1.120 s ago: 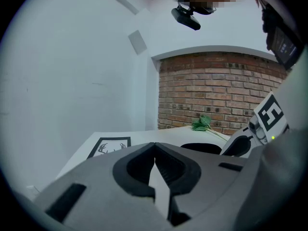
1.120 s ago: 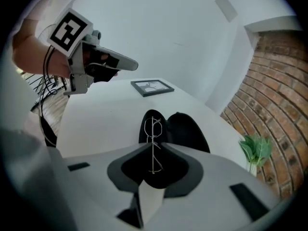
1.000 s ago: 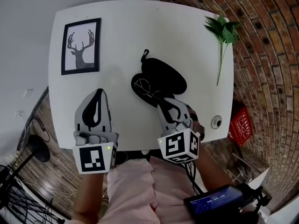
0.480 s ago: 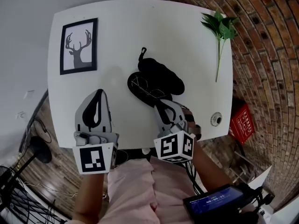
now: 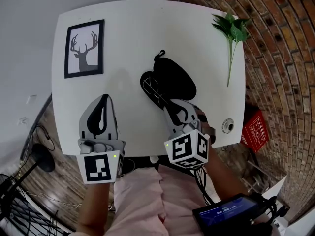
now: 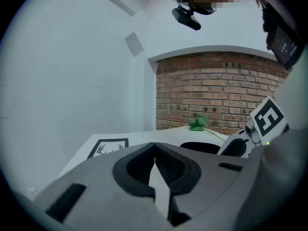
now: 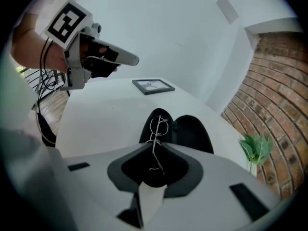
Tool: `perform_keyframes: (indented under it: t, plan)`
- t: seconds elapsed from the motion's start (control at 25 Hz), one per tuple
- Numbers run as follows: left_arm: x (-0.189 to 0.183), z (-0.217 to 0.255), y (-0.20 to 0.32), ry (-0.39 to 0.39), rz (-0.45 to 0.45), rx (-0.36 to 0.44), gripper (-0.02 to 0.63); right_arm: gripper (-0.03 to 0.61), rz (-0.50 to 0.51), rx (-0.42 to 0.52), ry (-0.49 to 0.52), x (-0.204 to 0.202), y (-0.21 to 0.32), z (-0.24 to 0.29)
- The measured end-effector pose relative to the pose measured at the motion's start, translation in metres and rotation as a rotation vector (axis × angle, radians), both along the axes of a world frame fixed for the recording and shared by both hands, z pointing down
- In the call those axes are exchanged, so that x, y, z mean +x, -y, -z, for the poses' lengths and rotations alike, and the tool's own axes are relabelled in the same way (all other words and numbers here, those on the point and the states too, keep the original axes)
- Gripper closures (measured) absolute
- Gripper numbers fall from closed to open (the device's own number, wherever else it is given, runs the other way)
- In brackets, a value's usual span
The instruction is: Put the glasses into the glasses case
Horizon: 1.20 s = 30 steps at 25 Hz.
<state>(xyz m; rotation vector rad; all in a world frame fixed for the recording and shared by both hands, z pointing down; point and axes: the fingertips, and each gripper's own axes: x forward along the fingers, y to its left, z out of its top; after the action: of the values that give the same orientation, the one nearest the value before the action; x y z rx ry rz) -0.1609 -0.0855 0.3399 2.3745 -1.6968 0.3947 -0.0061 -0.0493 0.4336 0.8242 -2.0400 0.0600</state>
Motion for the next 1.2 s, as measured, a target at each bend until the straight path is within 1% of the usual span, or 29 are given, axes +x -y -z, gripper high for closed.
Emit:
perform_keyframes:
  t: [0.2,0.32,0.44,0.64,0.92,1.0,1.2]
  plan:
    - [-0.002,0.003,0.003,0.003,0.015,0.014,0.611,0.524,-0.024,0.008,0.005,0.004,0.001,0.003]
    - [0.004,0.002,0.001,-0.009,-0.001,-0.004,0.611,0.528,-0.026,-0.009,0.008,0.004,0.0,-0.002]
    - [0.003,0.002,0.003,0.0,0.005,0.01,0.611,0.531,-0.025,-0.038,0.022,0.001,0.002,-0.007]
    - [0.004,-0.003,0.0,0.0,0.0,-0.021,0.611,0.532,0.003,-0.092,0.023,-0.008,0.009,-0.017]
    - [-0.003,-0.004,0.002,-0.001,0.014,-0.018,0.611,0.569,0.013,-0.152,0.034,-0.012,0.005,-0.019]
    - [-0.004,-0.005,0.002,-0.001,0.016,-0.017,0.611,0.571,0.01,-0.169,0.048,-0.014,0.005,-0.018]
    - [-0.004,-0.006,0.001,-0.008,0.013,-0.022,0.611,0.567,0.001,-0.146,0.068,-0.016,0.009,-0.007]
